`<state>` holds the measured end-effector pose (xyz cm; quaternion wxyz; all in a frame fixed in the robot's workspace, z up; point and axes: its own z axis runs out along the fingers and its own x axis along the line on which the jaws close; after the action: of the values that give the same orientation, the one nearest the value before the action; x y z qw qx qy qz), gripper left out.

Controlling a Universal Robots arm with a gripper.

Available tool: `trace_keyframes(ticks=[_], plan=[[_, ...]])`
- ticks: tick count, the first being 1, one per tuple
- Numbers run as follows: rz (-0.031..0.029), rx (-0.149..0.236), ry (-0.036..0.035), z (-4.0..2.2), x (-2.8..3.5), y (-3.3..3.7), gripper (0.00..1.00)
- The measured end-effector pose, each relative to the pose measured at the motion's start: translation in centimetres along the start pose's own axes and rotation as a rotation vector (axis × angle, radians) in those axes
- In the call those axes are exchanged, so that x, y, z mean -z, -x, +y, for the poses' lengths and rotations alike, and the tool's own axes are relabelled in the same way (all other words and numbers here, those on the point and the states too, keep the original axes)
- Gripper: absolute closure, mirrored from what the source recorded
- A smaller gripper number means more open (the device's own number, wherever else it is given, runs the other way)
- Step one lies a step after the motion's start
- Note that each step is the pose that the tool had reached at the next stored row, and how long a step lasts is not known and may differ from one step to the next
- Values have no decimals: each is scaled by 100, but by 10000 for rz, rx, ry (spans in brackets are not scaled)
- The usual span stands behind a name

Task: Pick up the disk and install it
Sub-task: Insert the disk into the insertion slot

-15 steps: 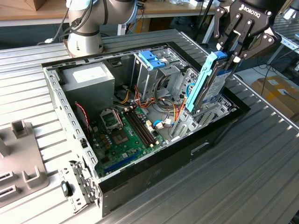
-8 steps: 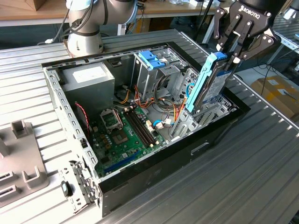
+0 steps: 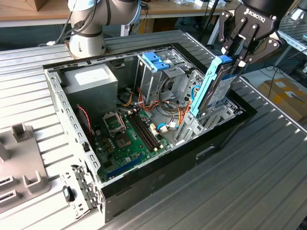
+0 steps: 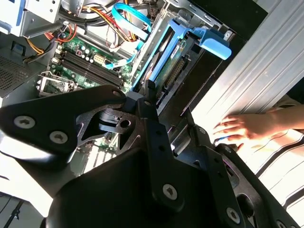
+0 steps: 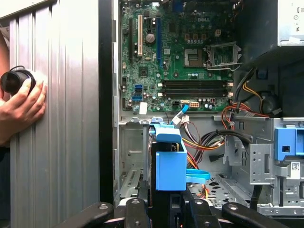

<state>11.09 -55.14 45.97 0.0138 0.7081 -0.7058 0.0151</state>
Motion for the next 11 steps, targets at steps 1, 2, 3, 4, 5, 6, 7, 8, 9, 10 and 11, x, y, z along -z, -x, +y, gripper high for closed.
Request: trace_keyframes(ticks=[1,2,3,4,5,6,7,8,9,10,11], plan=[[1,-1,0,0,-4,0,65],[1,-1,0,0,-5,0,65],[3,-1,1,0,-5,0,65],[1,0,0,-1,-7,0,65],[1,-1,1,-1,-7,0,65],[0,0,0,-1,-10,0,65],[1,0,0,-5,-14,0,65],[2,-1,1,-5,-14,0,65],[1,-1,0,-5,-15,0,65],[-2,0,0,-5,-23,1,65],[1,-1,0,-5,-28,1,65]])
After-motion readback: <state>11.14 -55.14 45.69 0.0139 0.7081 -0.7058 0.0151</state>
